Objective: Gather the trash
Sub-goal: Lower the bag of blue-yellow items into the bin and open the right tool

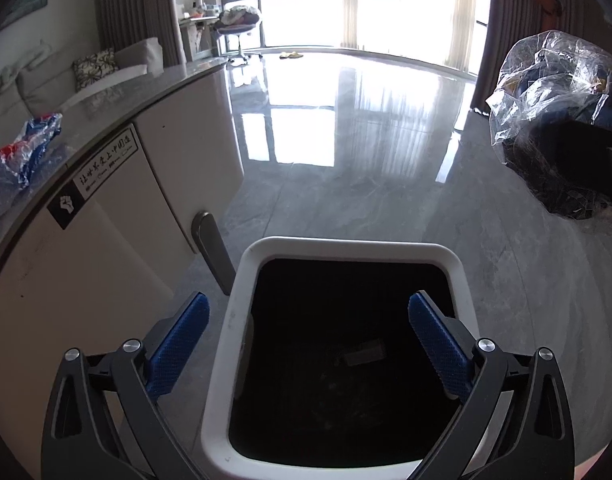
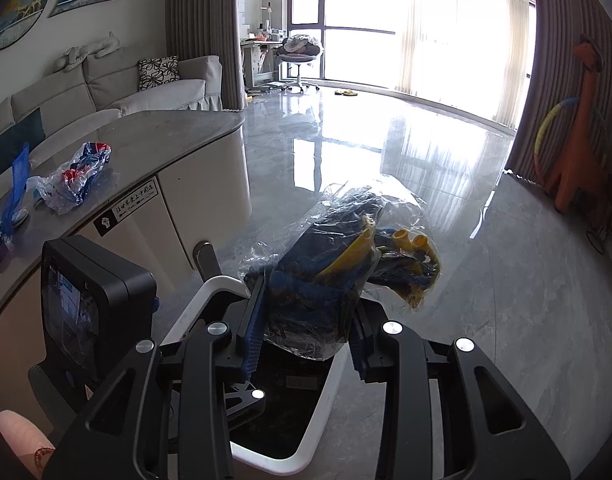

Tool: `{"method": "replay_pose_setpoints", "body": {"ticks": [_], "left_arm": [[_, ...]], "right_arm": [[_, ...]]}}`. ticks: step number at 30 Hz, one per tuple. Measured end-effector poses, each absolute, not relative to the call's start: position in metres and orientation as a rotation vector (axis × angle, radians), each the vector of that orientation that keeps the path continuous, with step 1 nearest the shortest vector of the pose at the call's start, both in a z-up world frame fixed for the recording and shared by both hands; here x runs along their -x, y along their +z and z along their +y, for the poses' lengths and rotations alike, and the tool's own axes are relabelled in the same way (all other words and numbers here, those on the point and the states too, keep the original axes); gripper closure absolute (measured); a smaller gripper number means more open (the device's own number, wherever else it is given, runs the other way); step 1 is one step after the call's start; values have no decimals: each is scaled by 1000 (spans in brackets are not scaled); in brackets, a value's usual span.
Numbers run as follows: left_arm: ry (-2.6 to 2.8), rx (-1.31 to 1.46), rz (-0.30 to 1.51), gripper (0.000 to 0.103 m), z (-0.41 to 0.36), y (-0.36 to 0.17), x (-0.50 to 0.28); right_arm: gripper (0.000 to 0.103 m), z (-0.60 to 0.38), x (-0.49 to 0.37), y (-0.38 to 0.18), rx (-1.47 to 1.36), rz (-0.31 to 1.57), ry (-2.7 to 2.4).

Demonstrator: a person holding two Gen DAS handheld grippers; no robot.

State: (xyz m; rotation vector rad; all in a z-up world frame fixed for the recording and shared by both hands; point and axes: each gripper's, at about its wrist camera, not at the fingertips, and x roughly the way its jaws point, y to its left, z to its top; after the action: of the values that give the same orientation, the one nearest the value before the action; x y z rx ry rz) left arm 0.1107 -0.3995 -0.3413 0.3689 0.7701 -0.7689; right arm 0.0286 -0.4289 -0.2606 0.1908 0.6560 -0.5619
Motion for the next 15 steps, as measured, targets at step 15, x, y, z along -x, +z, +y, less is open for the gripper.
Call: {"method": "replay_pose_setpoints", "body": {"ticks": [15], "left_arm": [[-633,-398,700,5,-363,-326,-125]], "right_arm": [[65,-419,-41,-276,-197,697,-511]]}}
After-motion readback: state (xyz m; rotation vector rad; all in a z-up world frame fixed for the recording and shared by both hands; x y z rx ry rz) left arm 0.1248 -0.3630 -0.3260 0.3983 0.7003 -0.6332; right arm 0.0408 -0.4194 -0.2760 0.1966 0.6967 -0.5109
